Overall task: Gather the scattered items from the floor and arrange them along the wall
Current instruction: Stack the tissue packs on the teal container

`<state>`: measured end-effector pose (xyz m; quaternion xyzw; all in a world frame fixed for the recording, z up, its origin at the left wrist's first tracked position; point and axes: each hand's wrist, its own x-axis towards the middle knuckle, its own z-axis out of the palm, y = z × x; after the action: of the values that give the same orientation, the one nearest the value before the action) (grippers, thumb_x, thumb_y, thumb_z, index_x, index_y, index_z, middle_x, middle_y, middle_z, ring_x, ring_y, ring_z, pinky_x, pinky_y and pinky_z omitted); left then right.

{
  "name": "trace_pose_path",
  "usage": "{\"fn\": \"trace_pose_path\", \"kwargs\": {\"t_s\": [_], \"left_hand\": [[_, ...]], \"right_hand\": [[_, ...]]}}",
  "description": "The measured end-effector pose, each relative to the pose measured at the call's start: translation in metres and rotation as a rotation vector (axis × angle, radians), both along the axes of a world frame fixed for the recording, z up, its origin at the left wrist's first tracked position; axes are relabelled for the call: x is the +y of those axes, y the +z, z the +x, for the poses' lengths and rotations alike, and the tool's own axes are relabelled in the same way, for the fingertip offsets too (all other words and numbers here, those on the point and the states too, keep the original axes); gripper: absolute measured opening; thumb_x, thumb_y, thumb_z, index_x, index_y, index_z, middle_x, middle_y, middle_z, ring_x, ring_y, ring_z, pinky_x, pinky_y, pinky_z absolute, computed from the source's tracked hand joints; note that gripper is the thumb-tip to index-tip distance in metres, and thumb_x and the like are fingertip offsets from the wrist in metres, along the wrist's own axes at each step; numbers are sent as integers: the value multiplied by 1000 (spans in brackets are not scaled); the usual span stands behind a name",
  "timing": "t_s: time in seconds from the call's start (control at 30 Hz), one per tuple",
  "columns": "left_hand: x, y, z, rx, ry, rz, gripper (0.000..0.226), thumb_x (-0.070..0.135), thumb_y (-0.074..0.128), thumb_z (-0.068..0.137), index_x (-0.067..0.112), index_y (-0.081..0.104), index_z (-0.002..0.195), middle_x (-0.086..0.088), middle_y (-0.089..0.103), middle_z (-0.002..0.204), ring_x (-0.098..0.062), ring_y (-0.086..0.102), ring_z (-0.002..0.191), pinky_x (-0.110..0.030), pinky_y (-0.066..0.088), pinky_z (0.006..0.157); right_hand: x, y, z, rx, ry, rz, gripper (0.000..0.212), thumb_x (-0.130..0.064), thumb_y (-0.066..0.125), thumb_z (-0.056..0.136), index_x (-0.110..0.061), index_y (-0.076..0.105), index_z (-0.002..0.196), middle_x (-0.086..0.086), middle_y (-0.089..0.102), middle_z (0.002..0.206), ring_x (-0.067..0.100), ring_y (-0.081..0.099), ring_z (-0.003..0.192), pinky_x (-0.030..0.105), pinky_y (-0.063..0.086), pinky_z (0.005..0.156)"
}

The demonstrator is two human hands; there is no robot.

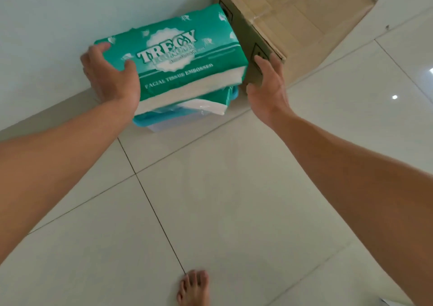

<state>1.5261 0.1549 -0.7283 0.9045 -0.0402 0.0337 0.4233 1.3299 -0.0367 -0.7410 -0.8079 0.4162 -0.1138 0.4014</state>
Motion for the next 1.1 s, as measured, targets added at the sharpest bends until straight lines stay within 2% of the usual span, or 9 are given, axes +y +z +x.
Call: {"fn": "trace_pose_path", "kwargs": {"t_s": [0.1, 0.2, 0.37, 0.43, 0.53, 0.6, 0.73, 0.9, 1.1], "left_hand": [[-29, 8, -38, -153, -171, -112, 43, 19, 50, 79, 11, 54, 121, -3, 54, 119, -17, 54, 112, -28, 40, 101], [-71, 7, -89, -158, -344, -130, 37, 14, 48, 78, 23, 47, 114, 1, 53, 112, -17, 56, 105, -37, 46, 95], [-158, -15, -174, -49, -525, -131, 30, 11, 50, 84, 33, 51, 104, 10, 62, 90, 0, 60, 84, -23, 47, 77], [-199, -32, -210, -1, -535, -106, 27, 14, 49, 82, 38, 52, 93, 15, 62, 82, -10, 65, 83, -26, 51, 81], [-260, -58, -265, 118, -480, -134, 25, 15, 50, 78, 30, 60, 95, -2, 69, 84, -20, 69, 83, -37, 55, 86], [-304, -69, -310, 227, -486, -157, 28, 11, 48, 77, 18, 63, 99, -2, 68, 81, -16, 67, 76, -34, 58, 80], [-379, -74, -394, 359, -599, -142, 23, 6, 47, 82, 18, 62, 95, 5, 66, 78, -12, 67, 70, -20, 52, 65], [-454, -59, -464, 467, -799, 13, 19, 6, 53, 89, 20, 65, 94, 1, 70, 86, -14, 70, 76, -23, 48, 64], [-543, -26, -505, 615, -988, 204, 13, 11, 59, 92, 20, 68, 94, 0, 74, 92, -13, 71, 79, -28, 50, 74]], "right_hand": [[-26, 1, -55, 52, -20, -38, 58, -9, 55, 93, -19, 45, 149, 2, 24, 164, 20, 28, 149, 23, 22, 117], [-70, -9, -125, 122, -59, -12, 50, -8, 53, 96, -19, 50, 144, -1, 22, 165, 18, 26, 150, 20, 20, 112], [-161, -33, -247, 177, -249, -7, 42, -7, 55, 96, -16, 57, 137, -3, 31, 161, 15, 37, 144, 11, 24, 100], [-190, -39, -301, 199, -312, 22, 41, -7, 54, 96, -16, 58, 136, -3, 32, 160, 15, 39, 142, 14, 28, 102], [-230, -51, -375, 233, -330, 22, 40, -8, 55, 97, -17, 58, 136, -3, 33, 160, 16, 39, 142, 17, 28, 105], [-253, -56, -423, 262, -387, 42, 40, -9, 54, 98, -17, 58, 136, -3, 34, 159, 17, 38, 142, 16, 25, 103], [-288, -62, -505, 257, -498, 105, 38, -11, 53, 100, -18, 57, 137, -4, 33, 160, 18, 35, 145, 23, 25, 111], [-320, -53, -576, 260, -582, 189, 40, -10, 53, 100, -15, 55, 139, 0, 34, 160, 20, 30, 148, 29, 21, 116], [-376, -29, -624, 238, -625, 270, 39, -12, 53, 100, -16, 55, 139, 1, 38, 156, 21, 35, 144, 34, 27, 116]]}}
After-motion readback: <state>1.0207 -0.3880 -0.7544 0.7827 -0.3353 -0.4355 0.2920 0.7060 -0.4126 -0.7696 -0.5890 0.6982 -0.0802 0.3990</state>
